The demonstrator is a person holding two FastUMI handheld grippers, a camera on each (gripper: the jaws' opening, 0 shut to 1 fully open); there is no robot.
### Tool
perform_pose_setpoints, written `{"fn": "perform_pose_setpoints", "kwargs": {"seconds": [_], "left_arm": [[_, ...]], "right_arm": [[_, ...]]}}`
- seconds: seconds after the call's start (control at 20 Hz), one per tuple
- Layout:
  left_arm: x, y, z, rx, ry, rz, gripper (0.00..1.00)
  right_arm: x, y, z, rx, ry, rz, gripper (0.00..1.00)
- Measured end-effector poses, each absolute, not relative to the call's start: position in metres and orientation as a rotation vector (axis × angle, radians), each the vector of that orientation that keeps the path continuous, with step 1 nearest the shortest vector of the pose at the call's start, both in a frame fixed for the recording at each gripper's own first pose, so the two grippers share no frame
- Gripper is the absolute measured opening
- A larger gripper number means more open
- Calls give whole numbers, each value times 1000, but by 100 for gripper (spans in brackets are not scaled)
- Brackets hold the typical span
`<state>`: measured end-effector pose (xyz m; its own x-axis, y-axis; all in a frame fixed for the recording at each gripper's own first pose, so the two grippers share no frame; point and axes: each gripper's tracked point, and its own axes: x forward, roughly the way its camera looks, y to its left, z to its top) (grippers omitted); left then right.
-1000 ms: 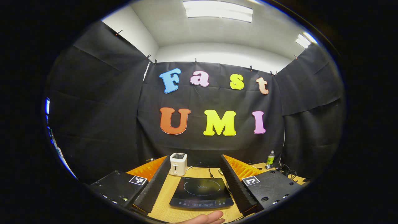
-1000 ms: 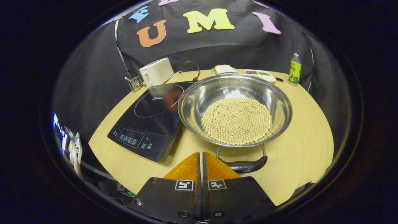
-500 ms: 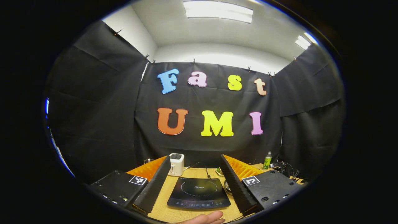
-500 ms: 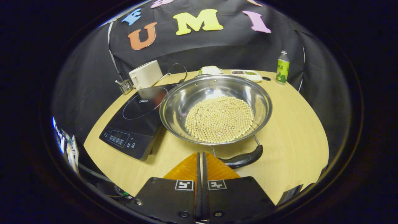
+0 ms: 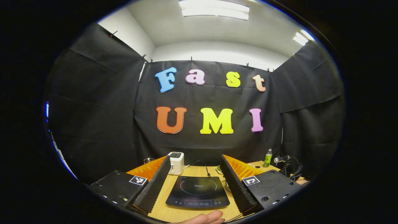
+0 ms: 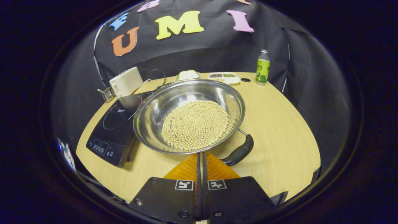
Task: First push the handle of the pot to place it horizontally, then grasp the pot with both hands and set it on the induction cooktop.
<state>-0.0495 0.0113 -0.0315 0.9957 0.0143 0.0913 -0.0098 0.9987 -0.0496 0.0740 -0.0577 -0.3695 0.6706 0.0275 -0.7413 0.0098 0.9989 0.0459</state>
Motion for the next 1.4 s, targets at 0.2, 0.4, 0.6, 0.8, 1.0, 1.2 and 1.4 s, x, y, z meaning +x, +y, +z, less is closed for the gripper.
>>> {"fn": "perform_pose_setpoints", "kwargs": {"seconds": [0.2, 0.4, 0.6, 0.8, 1.0, 1.2, 1.4], "left_arm": [[-45, 5, -34, -37, -83, 3, 95], [-30, -7, -34, -41, -71, -16, 95], [-8, -18, -41, -53, -38, -19, 95], [12, -39, -59, -93, 23, -66, 95], [29, -44, -73, -86, 60, -92, 95], [44, -54, -86, -106, 97, -119, 95], [63, -67, -104, -100, 151, -130, 95]], "right_arm": [[82, -81, -365, 66, 823, -36, 4], [91, -105, -366, 80, 795, -88, 4], [104, -126, -365, 88, 780, -111, 4], [120, -147, -364, 72, 766, -122, 4], [138, -165, -364, 67, 746, -138, 4], [149, -173, -364, 87, 730, -146, 4], [150, -174, -364, 114, 725, -131, 4]]}}
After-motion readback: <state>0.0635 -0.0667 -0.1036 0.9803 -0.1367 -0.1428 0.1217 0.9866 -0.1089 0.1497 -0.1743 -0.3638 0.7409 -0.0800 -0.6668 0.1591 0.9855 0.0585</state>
